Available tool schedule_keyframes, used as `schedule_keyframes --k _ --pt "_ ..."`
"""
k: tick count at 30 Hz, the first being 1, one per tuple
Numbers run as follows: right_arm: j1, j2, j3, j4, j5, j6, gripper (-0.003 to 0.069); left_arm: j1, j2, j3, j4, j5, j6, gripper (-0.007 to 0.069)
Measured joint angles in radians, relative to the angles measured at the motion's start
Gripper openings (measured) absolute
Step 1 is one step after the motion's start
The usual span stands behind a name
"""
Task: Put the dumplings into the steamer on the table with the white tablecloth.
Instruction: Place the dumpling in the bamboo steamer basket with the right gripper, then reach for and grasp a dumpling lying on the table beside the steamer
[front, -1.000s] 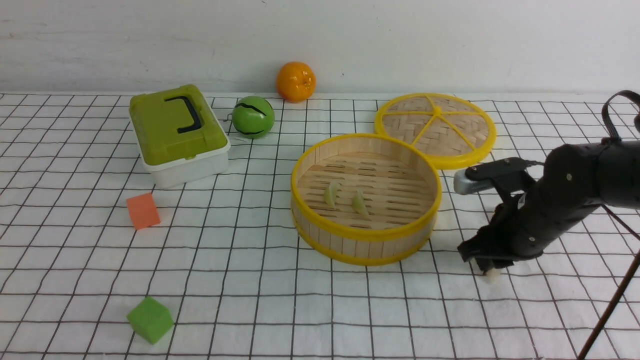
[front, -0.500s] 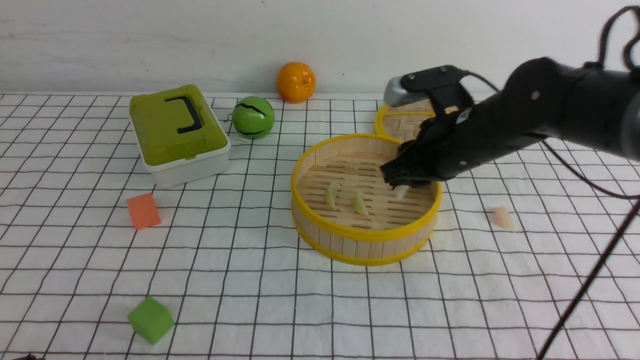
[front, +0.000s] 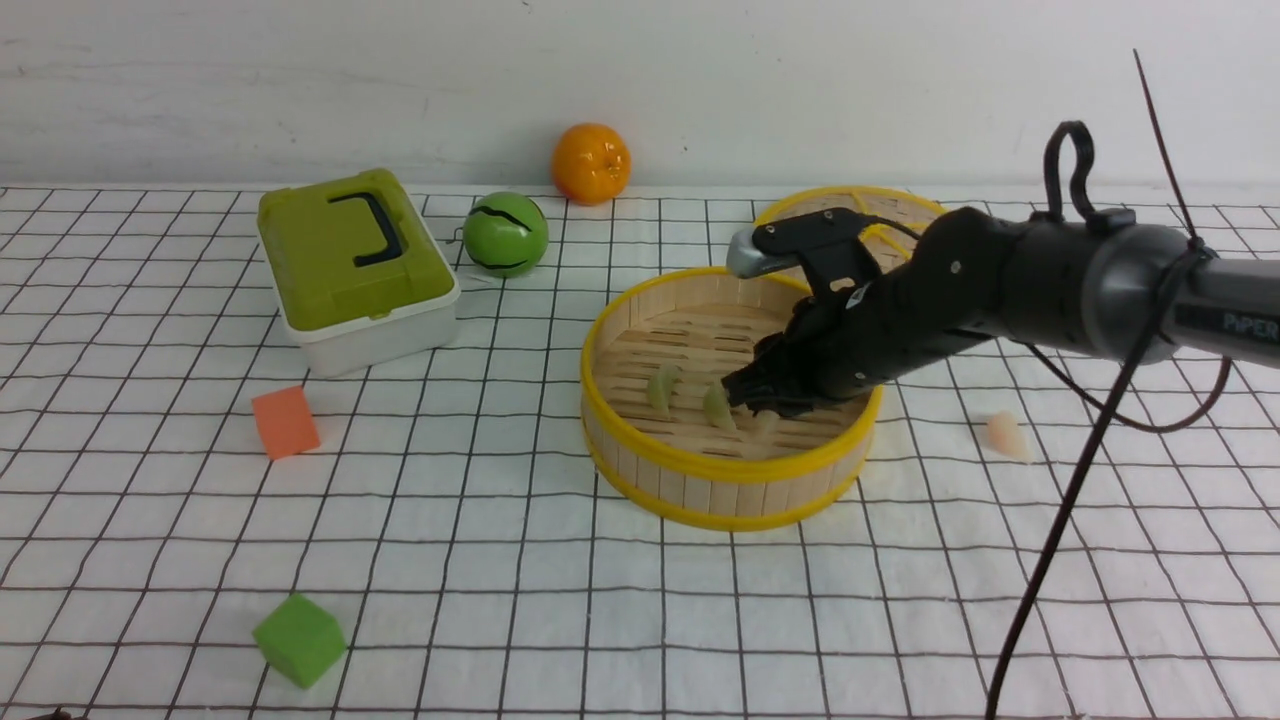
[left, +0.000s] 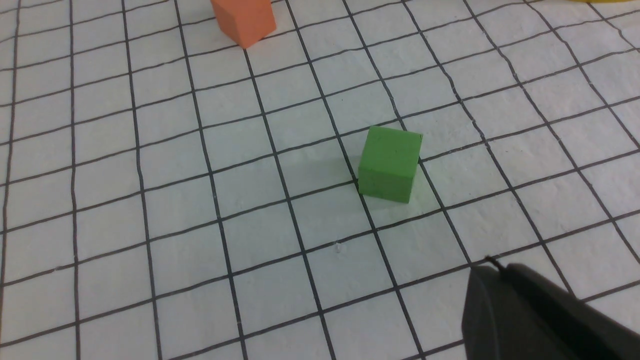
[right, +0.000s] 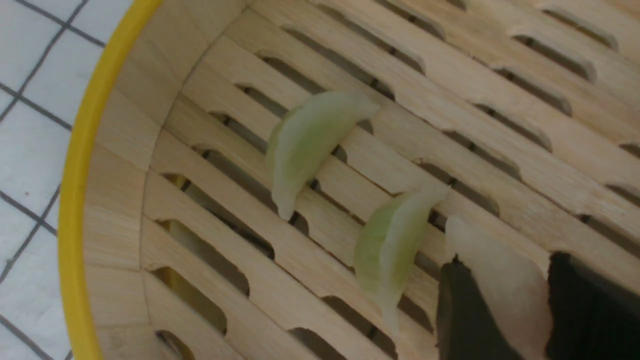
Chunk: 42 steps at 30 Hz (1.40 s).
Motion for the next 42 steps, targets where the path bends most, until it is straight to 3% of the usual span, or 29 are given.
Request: schedule_keyframes --k 5,8,17,25,28,35,39,42 --pt "-0.020 -0.066 0.001 -0.015 0.039 -0.015 0.0404 0.000 0.000 0.000 0.000 0.000 0.000 -0.0013" --pt "-0.079 -0.163 0.000 -0.059 0.086 -0.025 0.0435 0.000 0.000 0.000 0.001 0.000 0.000 -0.0012" --pt "-0.296 -0.140 -0.002 -0.134 0.171 -0.030 0.0440 0.000 0.000 0.001 0.001 -0.001 0.000 -0.0012" --pt "-0.343 -0.009 0.000 -0.145 0.254 -0.030 0.0440 0.000 0.000 0.001 0.001 -0.001 0.000 -0.0012" --pt "-0.343 0.028 0.000 -0.156 0.253 -0.030 0.0423 0.000 0.000 0.001 0.001 -0.001 0.000 -0.0011" --pt "-0.347 0.050 -0.012 -0.162 0.248 -0.034 0.0207 0.000 0.000 0.001 0.001 -0.001 0.000 -0.0005" --pt "-0.346 0.015 -0.012 -0.148 0.291 -0.034 0.0193 0.000 0.000 0.001 0.001 -0.001 0.000 -0.0002" --pt "-0.337 -0.041 -0.017 -0.071 0.310 -0.034 0.0185 0.000 0.000 0.001 0.001 -0.001 0.000 -0.0001"
